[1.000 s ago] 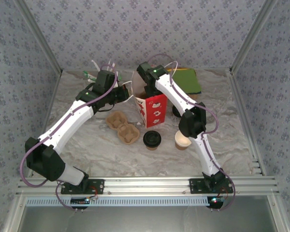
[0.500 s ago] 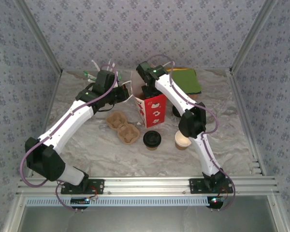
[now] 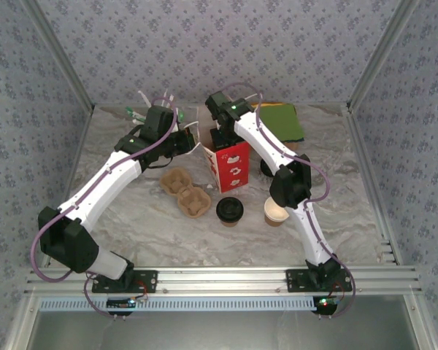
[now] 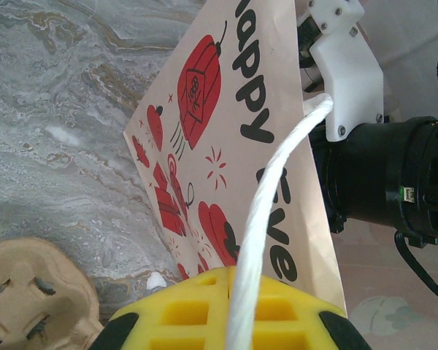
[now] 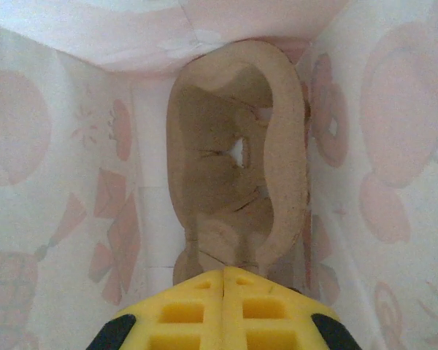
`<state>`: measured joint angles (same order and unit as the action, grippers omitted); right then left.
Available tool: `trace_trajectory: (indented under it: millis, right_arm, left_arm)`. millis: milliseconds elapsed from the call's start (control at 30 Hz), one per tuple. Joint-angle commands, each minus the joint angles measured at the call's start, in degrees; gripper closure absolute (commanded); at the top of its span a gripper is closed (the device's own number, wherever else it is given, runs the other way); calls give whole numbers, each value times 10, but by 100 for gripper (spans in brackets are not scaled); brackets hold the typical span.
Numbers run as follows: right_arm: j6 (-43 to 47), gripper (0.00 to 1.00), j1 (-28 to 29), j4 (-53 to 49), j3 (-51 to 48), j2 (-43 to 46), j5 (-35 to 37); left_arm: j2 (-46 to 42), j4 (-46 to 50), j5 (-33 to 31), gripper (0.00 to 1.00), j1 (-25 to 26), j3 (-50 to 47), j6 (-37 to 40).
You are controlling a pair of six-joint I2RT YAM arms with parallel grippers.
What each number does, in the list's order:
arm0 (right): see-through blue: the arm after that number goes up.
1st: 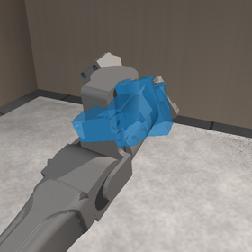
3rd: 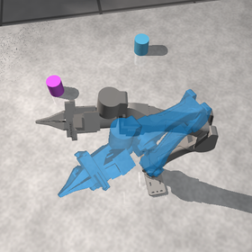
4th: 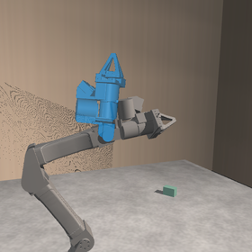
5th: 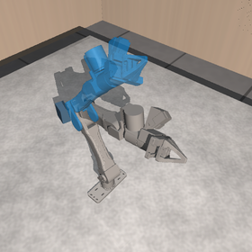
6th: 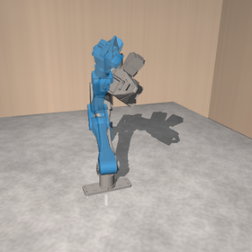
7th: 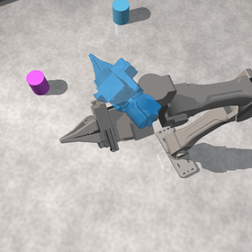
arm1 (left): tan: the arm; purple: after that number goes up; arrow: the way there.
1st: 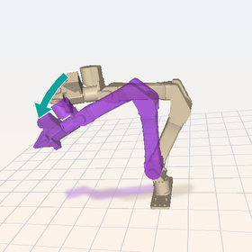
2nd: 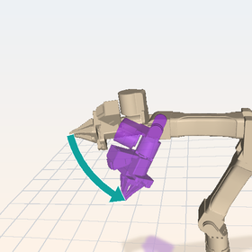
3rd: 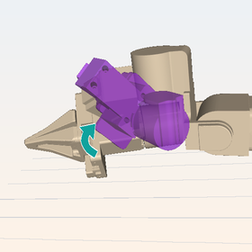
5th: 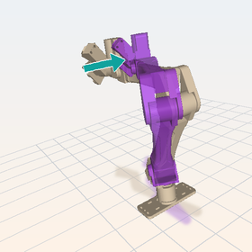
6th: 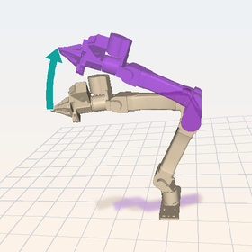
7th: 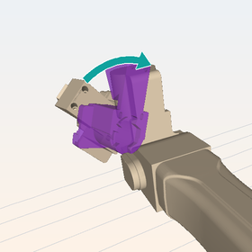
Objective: Pack the takeout coffee
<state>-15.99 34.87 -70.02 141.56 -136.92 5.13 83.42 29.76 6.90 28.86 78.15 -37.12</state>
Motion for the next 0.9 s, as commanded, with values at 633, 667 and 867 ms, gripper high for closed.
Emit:
trace_trajectory:
  millis: [633, 667, 867]
  right_arm:
    - [-4, 100, -3, 2, -7, -5, -12]
    - [-5, 100, -4, 2, -7, -6, -12]
    - [-4, 100, -6, 5, -7, -5, -13]
  left_arm:
    - [11, -1, 16, 100, -4, 15, 2]
    - [11, -2, 16, 100, -3, 15, 3]
    - [13, -2, 16, 100, -3, 15, 3]
